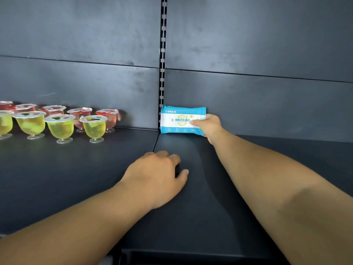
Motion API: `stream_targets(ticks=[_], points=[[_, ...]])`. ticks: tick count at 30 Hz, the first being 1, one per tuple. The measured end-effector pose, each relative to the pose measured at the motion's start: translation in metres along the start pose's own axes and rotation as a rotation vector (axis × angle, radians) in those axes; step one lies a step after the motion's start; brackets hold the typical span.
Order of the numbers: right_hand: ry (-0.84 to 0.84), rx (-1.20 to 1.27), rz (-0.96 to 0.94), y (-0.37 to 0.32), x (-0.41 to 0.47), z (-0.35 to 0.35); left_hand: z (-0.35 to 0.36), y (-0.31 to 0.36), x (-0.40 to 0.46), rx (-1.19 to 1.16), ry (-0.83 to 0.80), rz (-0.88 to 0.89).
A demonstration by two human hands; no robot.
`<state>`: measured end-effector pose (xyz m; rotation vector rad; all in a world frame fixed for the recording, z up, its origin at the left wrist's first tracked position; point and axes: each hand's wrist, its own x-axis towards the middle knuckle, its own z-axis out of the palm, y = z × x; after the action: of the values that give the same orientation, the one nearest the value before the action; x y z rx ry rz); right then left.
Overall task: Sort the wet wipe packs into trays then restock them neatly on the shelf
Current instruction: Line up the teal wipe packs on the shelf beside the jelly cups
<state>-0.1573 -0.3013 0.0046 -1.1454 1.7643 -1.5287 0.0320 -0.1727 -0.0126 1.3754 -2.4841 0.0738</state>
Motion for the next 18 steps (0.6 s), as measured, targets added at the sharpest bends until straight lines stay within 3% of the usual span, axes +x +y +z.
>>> stream_targets(ticks=[14, 18], points=[[0.118, -0.184, -0.064, 0.006, 0.001, -0.005, 0.004, -0.001, 0.005, 0.027, 0.02, 0.011], [0.104, -0.453, -0.163, -0.007, -0.036, -0.039, -0.002, 0.0, 0.006, 0.046, -0.051, -0.021]])
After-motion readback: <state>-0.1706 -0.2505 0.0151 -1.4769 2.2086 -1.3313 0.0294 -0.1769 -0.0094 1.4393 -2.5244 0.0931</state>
